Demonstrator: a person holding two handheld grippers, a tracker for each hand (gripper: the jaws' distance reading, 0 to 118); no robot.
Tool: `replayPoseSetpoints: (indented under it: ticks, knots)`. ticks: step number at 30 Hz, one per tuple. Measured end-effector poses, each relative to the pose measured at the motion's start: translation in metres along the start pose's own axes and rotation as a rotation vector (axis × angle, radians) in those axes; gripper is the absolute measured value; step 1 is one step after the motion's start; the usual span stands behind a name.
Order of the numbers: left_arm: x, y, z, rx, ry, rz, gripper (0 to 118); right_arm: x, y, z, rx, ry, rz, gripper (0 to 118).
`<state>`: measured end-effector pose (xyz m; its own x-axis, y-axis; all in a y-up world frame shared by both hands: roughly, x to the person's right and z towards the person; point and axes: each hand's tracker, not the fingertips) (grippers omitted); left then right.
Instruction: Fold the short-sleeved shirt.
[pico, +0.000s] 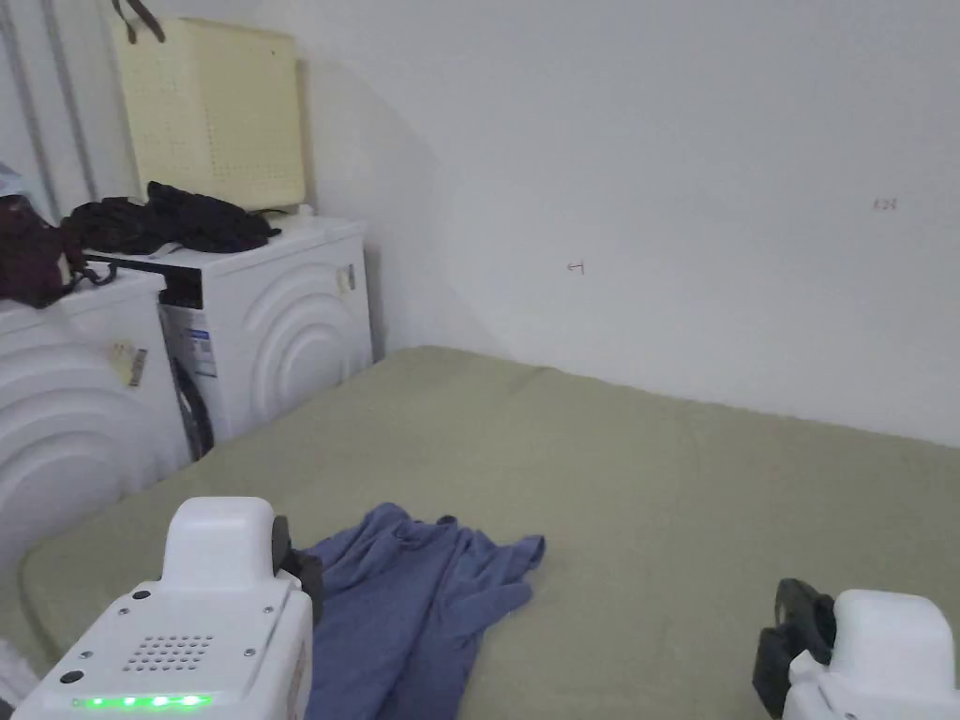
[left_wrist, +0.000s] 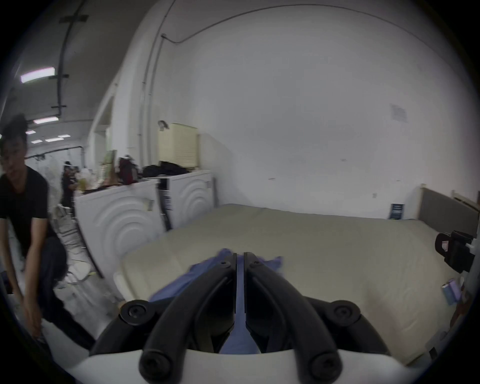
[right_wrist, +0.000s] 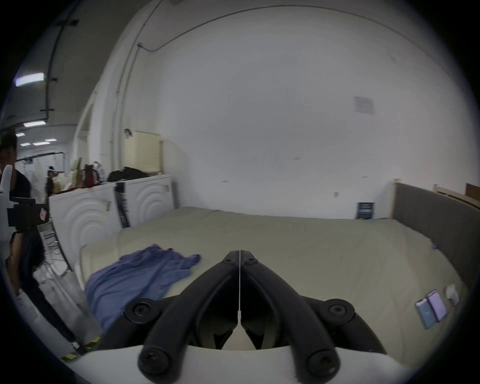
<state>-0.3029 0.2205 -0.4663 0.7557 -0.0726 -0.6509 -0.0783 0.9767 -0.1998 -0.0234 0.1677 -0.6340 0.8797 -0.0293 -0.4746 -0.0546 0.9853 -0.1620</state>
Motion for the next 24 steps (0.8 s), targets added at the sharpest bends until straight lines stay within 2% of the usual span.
replayPoseSetpoints:
  ticks: [6,9,16,24]
  knots:
    - [-0.043,-0.011,0.003,-0.034,0.100,0.011,5,-0.036,-0.006,-0.021,-0.042,0.112,0.005,1]
    - [-0.058,-0.021,-0.007,-0.078,0.084,0.047,6,-0.042,-0.009,-0.025,-0.065,0.148,0.000,1]
    - [-0.062,-0.038,-0.029,-0.156,0.015,0.082,6,-0.048,-0.018,-0.033,-0.141,0.142,0.067,1]
    - [-0.035,-0.050,-0.119,-0.315,-0.127,0.058,6,-0.035,-0.042,-0.051,-0.181,0.091,0.095,1]
